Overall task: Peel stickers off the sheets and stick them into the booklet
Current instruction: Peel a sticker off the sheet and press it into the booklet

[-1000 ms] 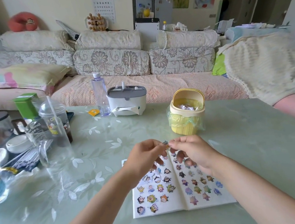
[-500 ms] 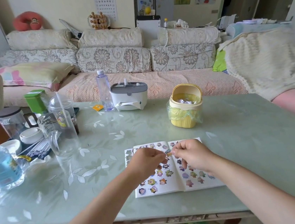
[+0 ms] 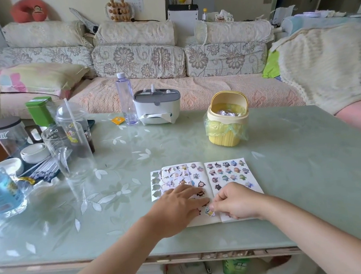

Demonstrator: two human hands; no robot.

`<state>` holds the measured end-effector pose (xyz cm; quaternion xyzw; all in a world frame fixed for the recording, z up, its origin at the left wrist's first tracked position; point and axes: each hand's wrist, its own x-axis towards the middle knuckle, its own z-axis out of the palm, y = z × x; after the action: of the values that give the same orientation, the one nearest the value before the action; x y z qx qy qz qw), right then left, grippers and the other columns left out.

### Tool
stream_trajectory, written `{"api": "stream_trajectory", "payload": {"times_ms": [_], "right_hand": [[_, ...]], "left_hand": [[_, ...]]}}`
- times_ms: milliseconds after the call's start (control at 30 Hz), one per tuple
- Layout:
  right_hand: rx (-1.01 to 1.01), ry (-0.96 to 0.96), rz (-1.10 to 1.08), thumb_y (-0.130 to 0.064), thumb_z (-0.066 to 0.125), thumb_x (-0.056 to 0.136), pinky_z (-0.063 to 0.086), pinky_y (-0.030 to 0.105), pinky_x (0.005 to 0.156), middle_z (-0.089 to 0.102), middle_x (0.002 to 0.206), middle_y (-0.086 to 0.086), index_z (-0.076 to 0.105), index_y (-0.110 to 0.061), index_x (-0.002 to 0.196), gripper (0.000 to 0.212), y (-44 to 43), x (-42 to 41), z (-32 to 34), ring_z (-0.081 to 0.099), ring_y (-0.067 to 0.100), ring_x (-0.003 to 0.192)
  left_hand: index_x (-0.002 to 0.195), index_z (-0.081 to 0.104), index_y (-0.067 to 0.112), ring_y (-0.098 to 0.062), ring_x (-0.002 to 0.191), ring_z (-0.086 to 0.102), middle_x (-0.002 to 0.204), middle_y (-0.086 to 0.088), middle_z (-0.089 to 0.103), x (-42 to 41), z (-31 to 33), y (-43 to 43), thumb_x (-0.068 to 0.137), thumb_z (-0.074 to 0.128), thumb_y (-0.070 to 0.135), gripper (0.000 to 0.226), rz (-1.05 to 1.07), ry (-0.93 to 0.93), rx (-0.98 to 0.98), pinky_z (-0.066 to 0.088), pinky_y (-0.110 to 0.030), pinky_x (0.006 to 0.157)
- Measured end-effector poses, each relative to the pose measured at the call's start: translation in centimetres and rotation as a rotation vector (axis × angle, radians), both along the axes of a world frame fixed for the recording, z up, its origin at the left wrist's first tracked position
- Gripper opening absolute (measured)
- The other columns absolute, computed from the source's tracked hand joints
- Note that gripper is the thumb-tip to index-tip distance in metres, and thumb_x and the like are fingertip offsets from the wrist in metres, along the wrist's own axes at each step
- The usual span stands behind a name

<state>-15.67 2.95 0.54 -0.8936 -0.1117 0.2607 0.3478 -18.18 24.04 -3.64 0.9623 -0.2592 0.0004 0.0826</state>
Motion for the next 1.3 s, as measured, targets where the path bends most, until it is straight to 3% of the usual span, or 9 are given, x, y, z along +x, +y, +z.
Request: {"api": "stream_trajectory", "payload": {"times_ms": [233, 333, 400, 500, 600, 733, 900, 1133, 1300], "right_hand": [[-0.228, -0.188, -0.002, -0.036, 0.069, 0.085, 0.038, 0.02, 0.053, 0.059, 0.064, -0.008, 0.072, -0.018, 0.077, 0.02, 1.3, -0.2, -0.1, 0.051, 0.006, 0.059], [-0.274, -0.227, -0.022, -0.035, 0.068, 0.082, 0.05, 0.023, 0.063, 0.071, 0.076, -0.008, 0.074, -0.02, 0.08, 0.016, 1.7, -0.6, -0.4, 0.065, 0.009, 0.07], [-0.32, -0.283, -0.011, -0.037, 0.07, 0.08, 0.054, 0.026, 0.072, 0.071, 0.082, -0.01, 0.073, -0.025, 0.079, 0.012, 1.8, -0.8, -0.4, 0.067, 0.012, 0.08], [-0.379, -0.43, 0.021, -0.044, 0.072, 0.078, 0.052, 0.028, 0.078, 0.068, 0.092, -0.013, 0.069, -0.029, 0.089, 0.019, 1.8, -1.0, -0.2, 0.064, 0.013, 0.091], [-0.327, -0.563, 0.046, -0.05, 0.073, 0.079, 0.043, 0.028, 0.072, 0.055, 0.089, -0.014, 0.06, -0.031, 0.101, 0.032, 1.3, -1.3, -0.5, 0.059, 0.013, 0.092], [-0.275, -0.758, 0.213, -0.037, 0.064, 0.09, 0.045, 0.031, 0.073, 0.059, 0.101, -0.011, 0.071, -0.033, 0.1, 0.013, 0.2, -2.1, -1.8, 0.06, 0.016, 0.095], [-0.322, -0.929, 0.38, -0.031, 0.046, 0.08, 0.051, 0.031, 0.057, 0.057, 0.102, -0.011, 0.074, -0.033, 0.095, 0.032, -1.4, -3.2, -3.5, 0.057, 0.015, 0.093], [-0.341, -0.9, 0.362, -0.037, 0.046, 0.081, 0.044, 0.026, 0.059, 0.056, 0.107, -0.013, 0.073, -0.031, 0.104, 0.036, -1.5, -4.5, -3.3, 0.054, 0.013, 0.098], [-0.367, -0.873, 0.368, -0.035, 0.044, 0.082, 0.047, 0.028, 0.061, 0.057, 0.112, -0.013, 0.07, -0.032, 0.108, 0.036, -1.5, -4.7, -3.2, 0.055, 0.013, 0.101]], "left_hand": [[0.143, 0.044, 0.049, -0.013, 0.143, 0.029, 0.154, 0.016, 0.037, 0.1, -0.5, 0.1, 0.098, 0.024, 0.052, 0.049, 0.003, -0.005, -0.045, 0.035, -0.041, 0.11], [0.141, 0.047, 0.046, -0.014, 0.142, 0.03, 0.153, 0.014, 0.04, 0.0, -0.8, 0.0, 0.094, 0.016, 0.054, 0.057, -0.01, -0.034, -0.058, 0.038, -0.043, 0.108], [0.136, 0.054, 0.041, -0.015, 0.138, 0.033, 0.147, 0.011, 0.046, -0.2, -1.2, 0.0, 0.096, 0.024, 0.05, 0.05, -0.001, -0.094, -0.099, 0.042, -0.042, 0.102], [0.116, 0.065, 0.028, -0.014, 0.113, 0.044, 0.12, 0.007, 0.057, -0.7, -1.6, -0.2, 0.096, 0.049, 0.033, 0.026, -0.008, -0.238, -0.224, 0.052, -0.035, 0.085], [0.104, 0.064, 0.022, -0.017, 0.091, 0.052, 0.1, 0.005, 0.06, -1.6, -2.1, -0.4, 0.095, 0.05, 0.022, 0.017, -0.106, -0.29, -0.282, 0.053, -0.035, 0.073], [0.114, 0.068, 0.028, -0.015, 0.094, 0.057, 0.108, 0.008, 0.062, -2.9, -2.4, 0.1, 0.099, 0.05, 0.039, 0.026, -0.173, -0.325, -0.218, 0.045, -0.022, 0.076], [0.128, 0.063, 0.028, -0.014, 0.105, 0.056, 0.117, 0.008, 0.059, -3.8, -2.4, 0.3, 0.103, 0.04, 0.043, 0.038, -0.141, -0.286, -0.159, 0.051, -0.025, 0.076], [0.147, 0.042, 0.023, -0.017, 0.116, 0.039, 0.133, 0.002, 0.043, -4.4, -2.3, -0.3, 0.102, 0.028, 0.056, 0.058, -0.094, -0.203, -0.089, 0.042, -0.031, 0.099], [0.147, 0.044, 0.017, -0.019, 0.115, 0.041, 0.13, 0.0, 0.045, -4.2, -2.2, -0.8, 0.1, 0.031, 0.057, 0.063, -0.055, -0.236, -0.076, 0.045, -0.035, 0.101]]}}
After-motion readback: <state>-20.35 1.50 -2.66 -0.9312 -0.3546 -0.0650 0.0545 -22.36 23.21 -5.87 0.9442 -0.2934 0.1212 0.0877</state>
